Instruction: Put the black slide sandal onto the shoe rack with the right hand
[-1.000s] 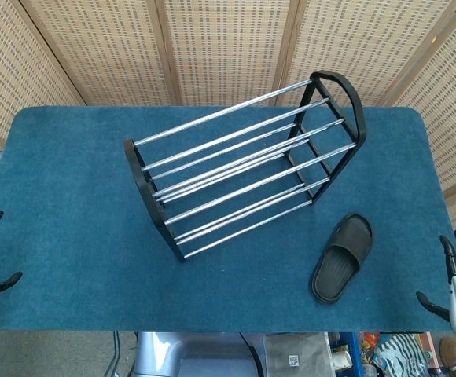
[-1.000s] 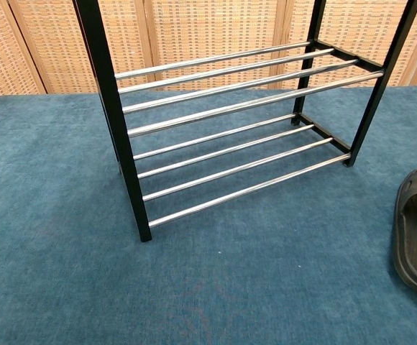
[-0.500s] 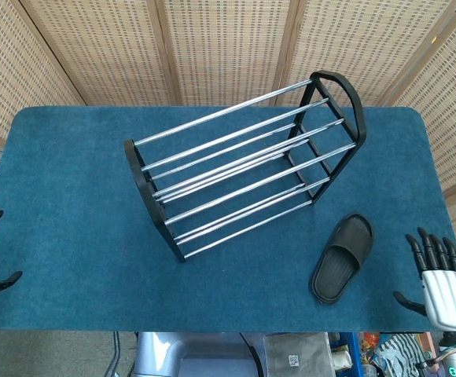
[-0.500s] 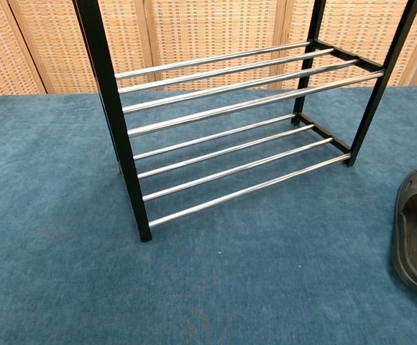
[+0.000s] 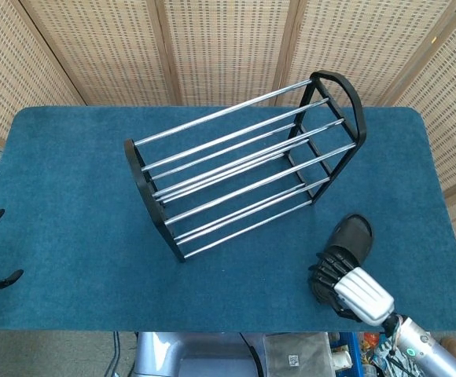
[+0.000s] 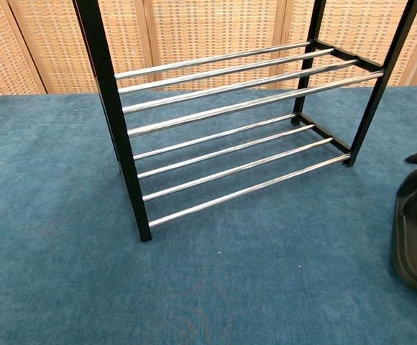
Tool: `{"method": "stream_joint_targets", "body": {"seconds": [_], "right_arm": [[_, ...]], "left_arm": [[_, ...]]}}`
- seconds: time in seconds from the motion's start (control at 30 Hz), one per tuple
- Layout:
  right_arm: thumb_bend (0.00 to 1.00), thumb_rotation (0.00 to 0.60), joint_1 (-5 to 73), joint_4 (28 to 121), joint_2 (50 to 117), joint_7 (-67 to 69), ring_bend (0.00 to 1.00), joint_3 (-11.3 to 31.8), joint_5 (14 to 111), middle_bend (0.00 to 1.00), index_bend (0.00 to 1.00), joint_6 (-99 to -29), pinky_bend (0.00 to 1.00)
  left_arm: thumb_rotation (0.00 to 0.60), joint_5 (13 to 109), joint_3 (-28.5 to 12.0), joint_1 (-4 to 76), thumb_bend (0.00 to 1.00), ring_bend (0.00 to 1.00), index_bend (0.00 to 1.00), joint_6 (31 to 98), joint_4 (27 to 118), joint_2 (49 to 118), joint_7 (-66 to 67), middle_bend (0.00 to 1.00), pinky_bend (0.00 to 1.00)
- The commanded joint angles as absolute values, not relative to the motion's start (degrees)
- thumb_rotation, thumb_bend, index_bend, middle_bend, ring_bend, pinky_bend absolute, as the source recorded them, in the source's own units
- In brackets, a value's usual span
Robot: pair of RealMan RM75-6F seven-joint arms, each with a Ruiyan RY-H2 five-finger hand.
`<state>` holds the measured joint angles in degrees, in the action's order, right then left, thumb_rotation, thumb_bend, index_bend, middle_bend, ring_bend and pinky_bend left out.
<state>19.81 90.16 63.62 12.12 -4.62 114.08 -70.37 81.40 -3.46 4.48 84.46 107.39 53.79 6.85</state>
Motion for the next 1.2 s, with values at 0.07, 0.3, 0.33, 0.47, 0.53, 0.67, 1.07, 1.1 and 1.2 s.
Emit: {"method": "stream_joint_targets", "body": {"seconds": [0.07, 0.3, 0.33, 0.47, 0.53, 0.67, 1.07, 1.1, 1.2], "right_arm": [[0.88, 0.600, 23.87, 91.94, 66.81, 7.22, 0.05, -3.59, 111.46, 0.23, 0.29, -62.55, 0.03], [0.90, 0.600, 26.79, 92.98, 72.02, -3.48, 0.05, -0.40, 103.12, 0.23, 0.29, -53.39, 0.03], [0.90, 0.600, 26.95, 93.01, 72.33, -4.25, 0.05, -0.27, 102.34, 0.23, 0.29, -52.72, 0.03], [0.91, 0.600, 27.51, 93.40, 73.06, -8.95, 0.06, -0.16, 98.61, 0.24, 0.29, -49.50, 0.04], [0.93, 0.600, 27.56, 93.54, 73.00, -10.53, 0.07, -0.48, 97.39, 0.25, 0.29, -48.41, 0.04], [0.96, 0.600, 26.95, 94.45, 71.52, -13.99, 0.11, -1.78, 94.88, 0.30, 0.31, -47.19, 0.05], [1.00, 0.600, 21.92, 97.16, 60.73, -18.68, 0.21, -8.06, 92.01, 0.41, 0.37, -50.46, 0.13], [1.00, 0.600, 21.20, 97.11, 59.51, -18.93, 0.21, -8.15, 90.98, 0.41, 0.37, -51.35, 0.13], [1.00, 0.600, 20.03, 96.88, 57.49, -20.56, 0.20, -7.64, 87.42, 0.37, 0.37, -52.53, 0.12]], "left_arm": [[0.600, 80.98, -3.51, 4.75, 0.11, 0.00, 0.00, 83.92, 107.46, 53.87, 7.22, 0.00, 0.00], [0.600, 80.28, -3.65, 4.98, 0.11, 0.00, 0.00, 83.44, 107.53, 53.79, 7.22, 0.00, 0.00], [0.600, 80.20, -3.66, 5.00, 0.11, 0.00, 0.00, 83.36, 107.50, 53.77, 7.13, 0.00, 0.00], [0.600, 79.87, -3.77, 5.25, 0.11, 0.00, 0.00, 82.87, 107.48, 53.60, 6.76, 0.00, 0.00], [0.600, 79.83, -3.78, 5.29, 0.11, 0.00, 0.00, 82.81, 107.52, 53.50, 6.65, 0.00, 0.00], [0.600, 79.65, -3.79, 5.27, 0.11, 0.00, 0.00, 82.75, 107.55, 53.36, 6.30, 0.00, 0.00], [0.600, 79.89, -3.40, 5.38, 0.11, 0.00, 0.00, 82.48, 107.93, 53.60, 7.12, 0.00, 0.00], [0.600, 79.92, -3.34, 5.41, 0.11, 0.00, 0.00, 82.42, 108.02, 53.66, 7.30, 0.00, 0.00], [0.600, 79.98, -3.21, 5.41, 0.11, 0.00, 0.00, 82.42, 108.18, 53.79, 7.76, 0.00, 0.00]]}}
